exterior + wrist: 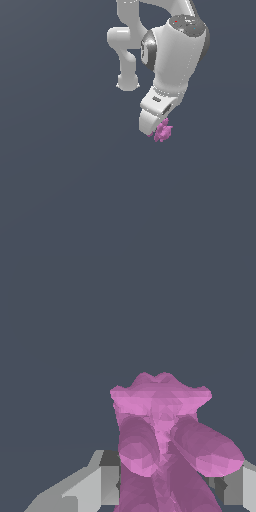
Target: Pick up the object and move it to a goal position.
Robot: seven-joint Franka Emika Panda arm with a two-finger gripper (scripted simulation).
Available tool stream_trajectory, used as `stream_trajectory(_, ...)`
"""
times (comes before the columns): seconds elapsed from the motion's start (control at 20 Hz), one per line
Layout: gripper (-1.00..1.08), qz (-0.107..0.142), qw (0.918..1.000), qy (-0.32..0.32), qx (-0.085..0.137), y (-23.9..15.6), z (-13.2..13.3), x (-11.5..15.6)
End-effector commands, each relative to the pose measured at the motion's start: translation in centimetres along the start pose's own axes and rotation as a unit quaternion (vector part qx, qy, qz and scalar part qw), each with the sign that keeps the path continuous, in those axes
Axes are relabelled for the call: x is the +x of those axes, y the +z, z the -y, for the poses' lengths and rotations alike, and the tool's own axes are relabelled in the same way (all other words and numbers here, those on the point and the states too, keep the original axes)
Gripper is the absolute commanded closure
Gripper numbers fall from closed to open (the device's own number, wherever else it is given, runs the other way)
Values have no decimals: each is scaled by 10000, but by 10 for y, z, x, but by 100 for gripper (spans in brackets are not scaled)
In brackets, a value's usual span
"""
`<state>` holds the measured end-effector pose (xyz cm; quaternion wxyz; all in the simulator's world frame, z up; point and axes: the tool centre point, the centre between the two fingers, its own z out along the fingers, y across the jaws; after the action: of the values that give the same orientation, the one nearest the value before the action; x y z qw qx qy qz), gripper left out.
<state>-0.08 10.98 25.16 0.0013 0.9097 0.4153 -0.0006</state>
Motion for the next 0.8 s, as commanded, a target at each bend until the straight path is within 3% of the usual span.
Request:
stream_trajectory(0.0, 108, 2, 10000, 2, -1, -24, 20, 7)
stream_trajectory(0.4, 108, -3, 10000, 1, 3, -92, 77, 29)
stream_trajectory(0.75, 108, -8, 10000, 3, 7, -127, 104, 41)
